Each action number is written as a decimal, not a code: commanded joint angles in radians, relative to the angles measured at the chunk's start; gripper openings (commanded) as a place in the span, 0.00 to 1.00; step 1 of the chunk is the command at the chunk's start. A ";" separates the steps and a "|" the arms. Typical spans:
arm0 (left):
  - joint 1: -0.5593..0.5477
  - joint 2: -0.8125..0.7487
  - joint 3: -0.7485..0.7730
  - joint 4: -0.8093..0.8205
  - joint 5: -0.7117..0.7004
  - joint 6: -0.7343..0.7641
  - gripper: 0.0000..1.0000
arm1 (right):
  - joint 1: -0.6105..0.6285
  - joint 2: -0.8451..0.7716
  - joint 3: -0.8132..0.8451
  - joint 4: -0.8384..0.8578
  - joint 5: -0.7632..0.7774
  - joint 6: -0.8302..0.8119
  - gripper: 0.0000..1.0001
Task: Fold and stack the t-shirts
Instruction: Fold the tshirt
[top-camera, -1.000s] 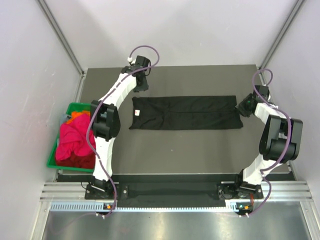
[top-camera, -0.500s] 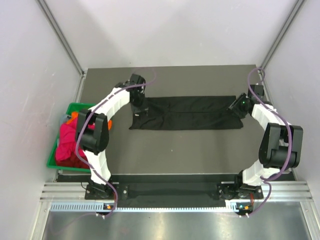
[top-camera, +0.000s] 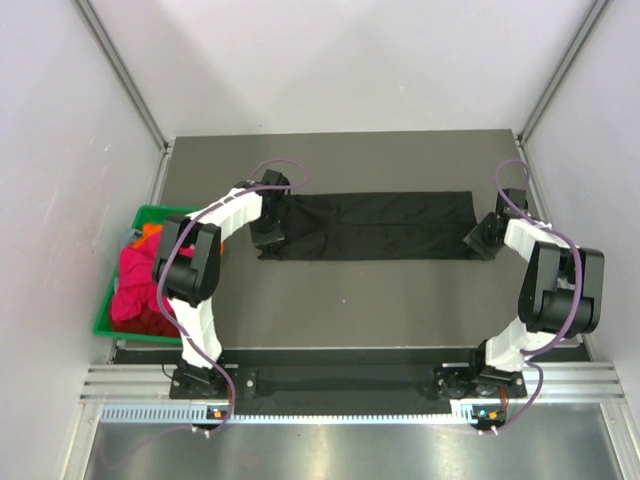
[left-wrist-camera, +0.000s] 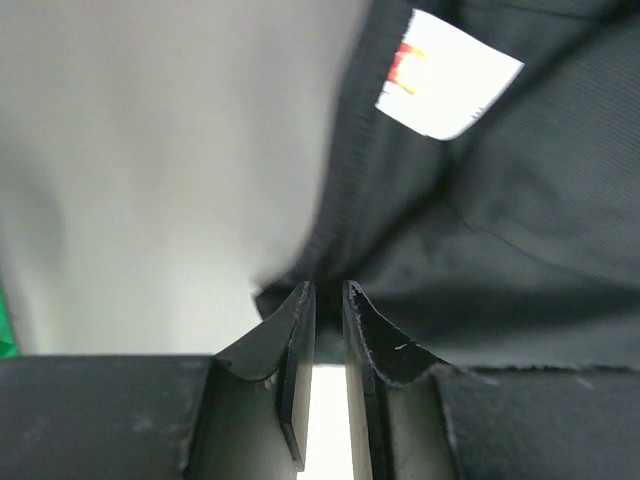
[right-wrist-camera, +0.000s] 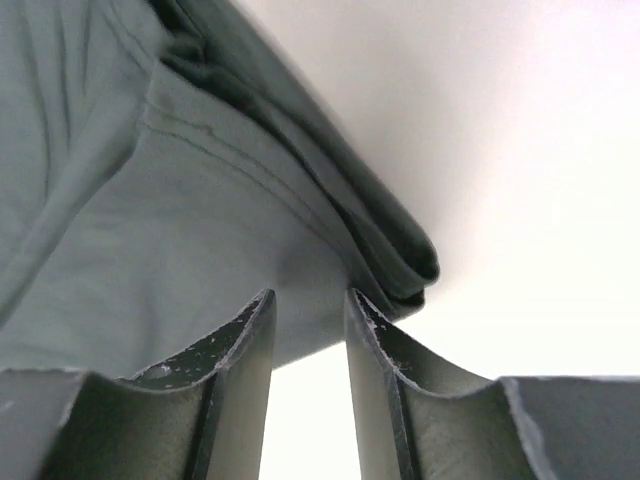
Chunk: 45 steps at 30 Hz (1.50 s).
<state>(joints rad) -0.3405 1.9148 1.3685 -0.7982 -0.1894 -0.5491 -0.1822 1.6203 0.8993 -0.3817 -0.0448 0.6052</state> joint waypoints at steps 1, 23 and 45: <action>0.005 0.023 0.001 -0.006 -0.128 -0.018 0.23 | -0.019 0.026 -0.013 0.024 0.040 -0.030 0.35; 0.005 -0.244 -0.143 0.080 0.081 -0.029 0.43 | -0.030 0.001 -0.028 0.017 0.106 -0.027 0.24; 0.017 -0.094 -0.221 0.082 -0.153 -0.101 0.23 | -0.080 0.003 -0.054 0.024 0.129 -0.047 0.22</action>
<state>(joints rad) -0.3332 1.8034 1.1599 -0.6994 -0.2485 -0.6434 -0.2321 1.6180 0.8837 -0.3511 -0.0143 0.6014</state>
